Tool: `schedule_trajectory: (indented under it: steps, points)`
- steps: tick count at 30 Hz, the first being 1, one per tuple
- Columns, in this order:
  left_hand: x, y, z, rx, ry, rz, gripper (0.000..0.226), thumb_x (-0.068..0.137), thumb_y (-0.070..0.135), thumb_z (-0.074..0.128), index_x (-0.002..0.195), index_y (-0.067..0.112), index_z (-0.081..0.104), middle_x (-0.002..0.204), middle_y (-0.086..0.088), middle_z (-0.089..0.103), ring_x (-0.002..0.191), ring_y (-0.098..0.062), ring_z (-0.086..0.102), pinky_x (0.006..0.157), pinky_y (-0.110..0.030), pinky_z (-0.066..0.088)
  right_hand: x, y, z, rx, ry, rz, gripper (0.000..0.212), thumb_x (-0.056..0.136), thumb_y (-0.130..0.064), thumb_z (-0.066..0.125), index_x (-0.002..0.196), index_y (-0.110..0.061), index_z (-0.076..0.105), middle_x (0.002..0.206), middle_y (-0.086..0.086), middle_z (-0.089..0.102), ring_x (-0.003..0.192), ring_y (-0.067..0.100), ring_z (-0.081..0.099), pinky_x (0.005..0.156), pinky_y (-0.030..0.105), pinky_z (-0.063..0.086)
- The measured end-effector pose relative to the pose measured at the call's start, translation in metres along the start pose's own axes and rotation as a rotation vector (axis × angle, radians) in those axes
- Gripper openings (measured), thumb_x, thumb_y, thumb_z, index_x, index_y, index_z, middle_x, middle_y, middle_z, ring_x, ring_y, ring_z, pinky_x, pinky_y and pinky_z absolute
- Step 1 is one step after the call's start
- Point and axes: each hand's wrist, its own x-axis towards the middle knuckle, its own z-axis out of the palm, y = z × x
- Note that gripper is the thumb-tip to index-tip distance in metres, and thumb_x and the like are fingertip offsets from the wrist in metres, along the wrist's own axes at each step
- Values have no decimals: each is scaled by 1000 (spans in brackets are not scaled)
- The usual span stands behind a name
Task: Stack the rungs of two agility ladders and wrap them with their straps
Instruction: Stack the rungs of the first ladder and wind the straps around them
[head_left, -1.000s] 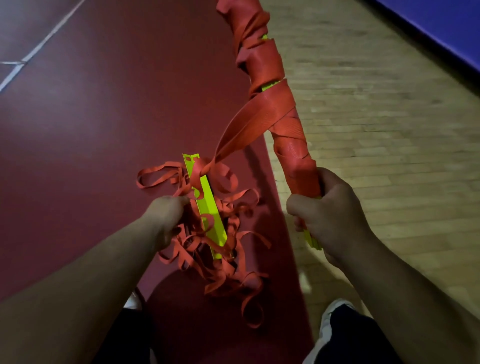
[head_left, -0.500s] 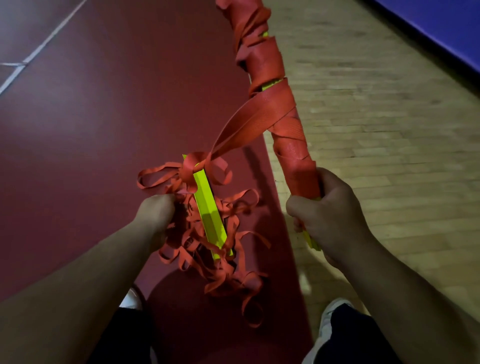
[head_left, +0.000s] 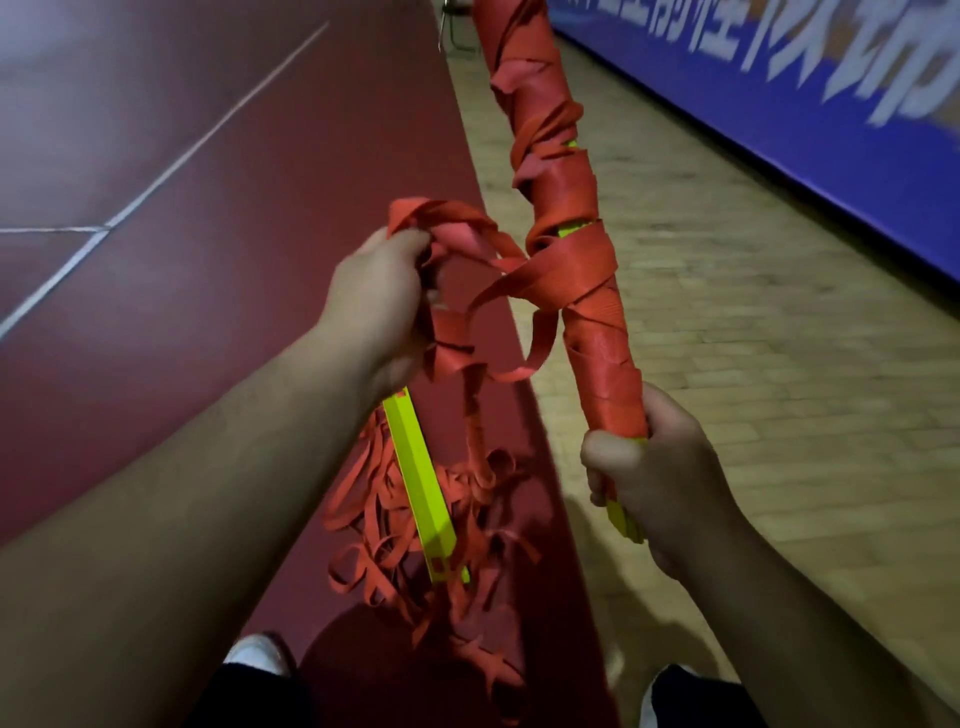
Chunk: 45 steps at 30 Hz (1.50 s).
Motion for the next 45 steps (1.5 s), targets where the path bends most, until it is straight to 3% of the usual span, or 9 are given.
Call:
schedule_trajectory:
  steps: [8, 15, 21, 28, 32, 36, 38, 42, 45]
  points:
    - [-16, 58, -2, 168, -87, 188, 56, 67, -5, 34, 71, 34, 75, 58, 2, 64, 42, -10, 53, 44, -25, 46, -18, -56, -13, 188, 50, -27, 16, 59, -14, 59, 71, -24, 61, 53, 5, 51, 46, 20, 49, 46, 33, 46]
    - [-16, 106, 2, 343, -77, 288, 42, 69, 7, 45, 84, 32, 75, 60, -1, 60, 43, -13, 50, 44, -30, 43, -43, -84, -20, 218, 33, -70, 13, 61, -12, 60, 70, -21, 58, 58, 8, 51, 49, 22, 50, 48, 35, 44]
    - [-25, 37, -45, 515, 56, 153, 23, 90, 37, 57, 92, 15, 53, 49, 3, 52, 37, -13, 45, 41, -21, 35, -75, -86, -18, 205, 14, -59, 16, 58, -13, 60, 67, -27, 61, 56, 5, 49, 50, 22, 48, 47, 35, 44]
    - [-55, -67, -118, 1140, -116, 66, 19, 94, 20, 63, 76, 14, 64, 66, -4, 63, 56, -12, 50, 54, -27, 36, -98, -101, -34, 148, 38, -96, 15, 56, -13, 60, 68, -22, 60, 53, 8, 51, 46, 22, 47, 43, 33, 42]
    - [-70, -96, -150, 1064, -74, -151, 26, 95, 17, 59, 70, 12, 65, 56, 1, 60, 47, -14, 50, 51, -27, 35, -104, -112, -51, 140, 83, -90, 22, 56, -15, 62, 78, -12, 59, 57, 14, 52, 49, 26, 49, 47, 37, 43]
    - [-78, -103, -175, 1391, -96, -241, 18, 91, 33, 66, 91, 15, 69, 94, -9, 73, 93, -27, 68, 74, -30, 47, -101, -122, -66, 156, 123, -78, 25, 58, -15, 64, 82, -16, 61, 62, 9, 57, 51, 22, 55, 49, 36, 48]
    - [-82, -99, -171, 1537, -226, -326, 44, 84, 42, 74, 118, 16, 60, 119, -11, 69, 110, -28, 64, 88, -31, 51, -99, -125, -69, 173, 110, -64, 27, 59, -13, 63, 85, -15, 60, 62, 6, 55, 51, 22, 55, 48, 36, 48]
    - [-77, -65, -128, 1394, -656, -347, 90, 84, 6, 71, 156, 13, 17, 154, -16, 38, 134, -26, 48, 103, -29, 45, -95, -121, -65, 177, 102, -29, 21, 70, -3, 61, 89, -8, 58, 64, 8, 52, 50, 23, 51, 46, 35, 45]
    - [-76, -24, -79, 1001, -659, -152, 61, 88, -14, 46, 144, 8, 45, 141, -11, 55, 127, -16, 51, 87, -15, 44, -94, -111, -60, 116, 108, 13, 18, 75, 2, 60, 92, -4, 59, 63, 9, 53, 51, 23, 51, 45, 33, 46]
